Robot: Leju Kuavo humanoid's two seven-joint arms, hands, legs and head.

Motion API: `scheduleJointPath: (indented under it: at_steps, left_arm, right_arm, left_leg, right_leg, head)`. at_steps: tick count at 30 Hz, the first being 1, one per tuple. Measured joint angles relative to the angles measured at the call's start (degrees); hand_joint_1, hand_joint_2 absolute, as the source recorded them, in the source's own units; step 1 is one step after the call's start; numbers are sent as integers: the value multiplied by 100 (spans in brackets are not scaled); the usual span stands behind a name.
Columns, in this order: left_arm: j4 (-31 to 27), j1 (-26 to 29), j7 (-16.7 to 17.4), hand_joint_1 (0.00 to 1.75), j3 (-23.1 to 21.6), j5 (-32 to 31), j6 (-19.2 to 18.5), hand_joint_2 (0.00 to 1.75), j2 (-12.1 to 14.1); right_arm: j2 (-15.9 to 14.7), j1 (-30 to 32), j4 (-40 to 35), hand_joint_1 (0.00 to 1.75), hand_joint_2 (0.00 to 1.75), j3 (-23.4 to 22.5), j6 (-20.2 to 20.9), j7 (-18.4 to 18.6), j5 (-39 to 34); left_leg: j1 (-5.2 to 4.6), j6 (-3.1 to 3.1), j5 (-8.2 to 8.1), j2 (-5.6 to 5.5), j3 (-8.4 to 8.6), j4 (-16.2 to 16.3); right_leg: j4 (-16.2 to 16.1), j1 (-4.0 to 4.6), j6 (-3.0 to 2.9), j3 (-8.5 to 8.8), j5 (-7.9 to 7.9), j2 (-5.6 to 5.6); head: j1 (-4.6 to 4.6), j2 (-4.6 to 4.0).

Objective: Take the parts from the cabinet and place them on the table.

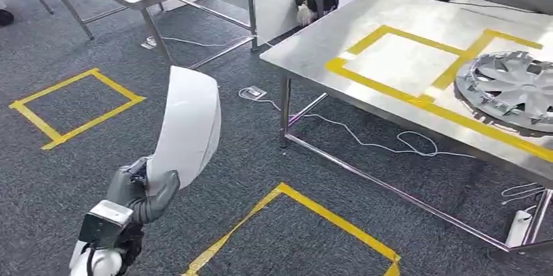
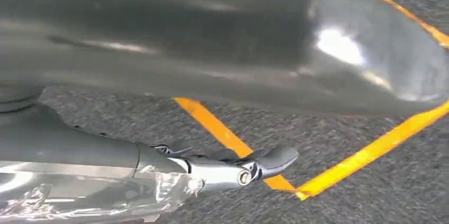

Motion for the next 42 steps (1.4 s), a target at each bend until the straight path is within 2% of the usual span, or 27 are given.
scheduleJointPath:
  at_steps: [1, 4, 5, 7, 9, 11, 12, 14, 15, 16, 17, 18, 19, 20, 22, 24, 26, 27, 29, 30, 31, 32, 33, 35, 37, 40, 42]
  left_arm:
    - [0, -7, 9, 175, 2, -4, -7, 175, 0]
    - [-9, -11, 26, 175, 2, -39, -26, 175, -4]
    - [-28, -21, 26, 175, 2, -46, -26, 175, -4]
    - [-37, -50, 31, 175, 0, -52, -26, 175, 0]
    - [-37, -44, 33, 175, 2, -59, -26, 175, 4]
    - [-37, -42, 33, 175, 2, -61, -26, 175, 9]
    - [-37, -43, 33, 175, 2, -61, -26, 175, 9]
    - [-37, -43, 33, 175, 2, -61, -26, 175, 13]
    - [-37, -42, 33, 175, 2, -61, -26, 175, 15]
    - [-37, -38, 33, 175, 2, -61, -26, 175, 20]
    - [-37, -43, 52, 175, -4, -59, -30, 175, 20]
    - [-44, -34, 59, 175, -2, -63, -31, 175, 20]
    - [-48, -50, 59, 175, 0, -63, -31, 175, 22]
    - [-48, -60, 59, 175, 0, -63, -31, 175, 13]
    - [-63, -44, 59, 175, 9, -63, -28, 175, 13]
    - [-66, 2, 59, 175, 22, -61, -15, 175, 22]
    - [-68, 77, 59, 175, 44, -61, -15, 175, 35]
    - [-70, 102, 59, 175, 52, -63, -15, 175, 39]
    - [-81, 115, 59, 175, 81, -79, -26, 175, 48]
    - [-92, 117, 59, 175, 87, -85, -35, 175, 52]
    - [-96, 121, 59, 175, 92, -102, -44, 175, 55]
    - [-96, 123, 59, 175, 96, -120, -52, 175, 59]
    - [-96, 130, 70, 175, 103, -131, -68, 175, 61]
    - [-96, 123, 72, 175, 101, -177, -92, 175, 61]
    - [-101, 112, 83, 175, 111, -221, -122, 175, 65]
    - [-101, 131, 90, 175, 118, -256, -146, 175, 77]
    - [-101, 130, 92, 175, 120, -271, -151, 175, 79]
  right_arm:
    - [-15, -52, 52, 0, 0, 4, -11, -2, -9]
    - [-33, -81, 127, 0, 0, 13, -50, -4, -46]
    - [-39, -95, 145, 0, 0, 17, -55, -4, -53]
    - [-57, -109, 175, 0, 0, 22, -64, -4, -61]
    - [-63, -155, 206, 0, 0, 26, -66, -5, -61]
    - [-66, -152, 232, 0, 0, 28, -64, -4, -59]
    - [-66, -146, 252, 0, 0, 26, -64, -4, -59]
    - [-70, -141, 267, 0, 0, 26, -64, -4, -59]
    - [-70, -147, 271, 0, 0, 28, -64, -4, -59]
    - [-83, -166, 273, 0, 0, 26, -66, -4, -59]
    - [-87, -173, 276, 0, 0, 28, -68, -7, -61]
    - [-87, -161, 280, 0, 0, 31, -66, -4, -59]
    - [-89, -134, 289, 0, 0, 29, -66, -7, -61]
    - [-90, -124, 295, 0, 0, 28, -66, -2, -59]
    - [-90, -151, 313, 0, 0, 35, -68, -4, -53]
    - [-92, -203, 339, 0, 0, 83, -101, -2, -33]
    - [-109, -213, 393, 0, 0, 137, -157, 0, -7]
    - [-111, -210, 422, 0, 0, 157, -182, 4, -4]
    - [-125, -208, 477, 0, 0, 197, -241, 4, -20]
    - [-140, -218, 503, 0, 0, 223, -276, -4, -48]
    - [-162, -245, 544, 0, 0, 240, -299, -7, -66]
    - [-166, -289, 584, 0, 0, 267, -315, -22, -88]
    - [-175, -308, 610, 0, 0, 295, -334, -24, -107]
    - [-210, -297, 674, 0, 0, 324, -372, -28, -144]
    - [-234, -312, 730, 0, 0, 382, -426, -54, -208]
    - [-262, -377, 804, 0, 0, 463, -470, -68, -306]
    - [-275, -349, 866, 0, 0, 538, -514, -70, -424]
  left_leg:
    - [-19, -37, -33, 48, 56, 7]
    - [-12, -155, -26, 142, 127, -5]
    - [-13, -178, -18, 139, 121, 93]
    - [19, -242, -47, -165, -222, 686]
    - [52, -302, -391, -240, -773, 1397]
    - [83, -352, -633, -254, -1125, 1641]
    - [101, -371, -493, -258, -1156, 1499]
    - [158, -427, 231, -336, -961, 734]
    - [217, -488, 628, -520, -860, 320]
    - [278, -494, 651, -751, -867, 35]
    - [242, -416, 500, -709, -869, 91]
    - [220, -362, 557, -681, -857, 68]
    - [218, -289, 535, -635, -847, 44]
    - [221, -219, 530, -576, -780, 44]
    - [190, -132, 518, -460, -666, 40]
    - [130, -82, 449, -301, -594, 41]
    - [81, -60, 361, -172, -512, 42]
    - [64, -53, 313, -120, -451, 43]
    - [34, -51, 200, -23, -287, 42]
    - [27, -54, 134, 43, -196, 39]
    - [19, -79, 94, 94, -136, 28]
    - [9, -114, 62, 138, -137, 32]
    - [7, -157, 19, 204, -108, 11]
    - [28, -201, 22, 241, 13, 70]
    - [59, -265, -110, -99, -101, 369]
    - [87, -341, -566, -242, -858, 1478]
    - [107, -371, -569, -256, -1181, 1673]
  right_leg:
    - [-31, 28, 3, -43, -200, -39]
    - [-82, 44, -83, 2, -94, 130]
    - [-150, -2, -98, 142, -90, 207]
    - [-224, -51, -129, 265, -109, 308]
    - [-229, -84, -143, 295, -153, 458]
    - [-229, -113, -122, 361, -219, 599]
    - [-228, -133, -100, 422, -261, 679]
    - [-228, -185, -35, 567, -356, 829]
    - [-229, -198, 11, 586, -400, 887]
    - [-157, -180, 62, 631, -448, 959]
    - [-206, -194, 104, 562, -474, 1017]
    - [-269, -226, 156, 511, -522, 1072]
    - [-181, -212, 233, 579, -427, 1062]
    - [-212, -231, 250, 609, -481, 1040]
    - [107, -175, 245, 474, -672, 527]
    - [1006, -162, 241, -53, -1056, 360]
    - [1516, -154, 221, -440, -1146, 342]
    - [1397, -136, 195, -448, -983, 338]
    - [592, -75, 104, -163, -379, 271]
    - [90, -19, 30, 25, -57, 103]
    - [35, 47, -12, 45, -209, -132]
    - [-49, 71, -23, 50, -391, -146]
    - [-71, 81, -53, 117, -256, -97]
    - [-102, 54, -108, 141, -245, 65]
    - [-173, -5, -147, 327, -246, 177]
    - [-182, -50, -161, 375, -288, 408]
    - [-182, -80, -134, 463, -362, 565]
  head:
    - [-31, 0]
    - [-28, 0]
    - [-39, 4]
    - [-99, 2]
    - [-97, 0]
    - [-96, 0]
    - [-105, 0]
    - [-98, 0]
    - [-116, 0]
    - [-160, 0]
    - [-177, 0]
    - [-177, 0]
    - [-188, 0]
    - [-168, 0]
    - [-142, 0]
    - [-147, 0]
    - [-147, 0]
    - [-138, 0]
    - [-138, 0]
    - [-140, 0]
    - [-155, 0]
    - [-159, 0]
    - [-170, 0]
    - [-171, 0]
    - [-217, 0]
    - [-238, 0]
    - [-240, 0]
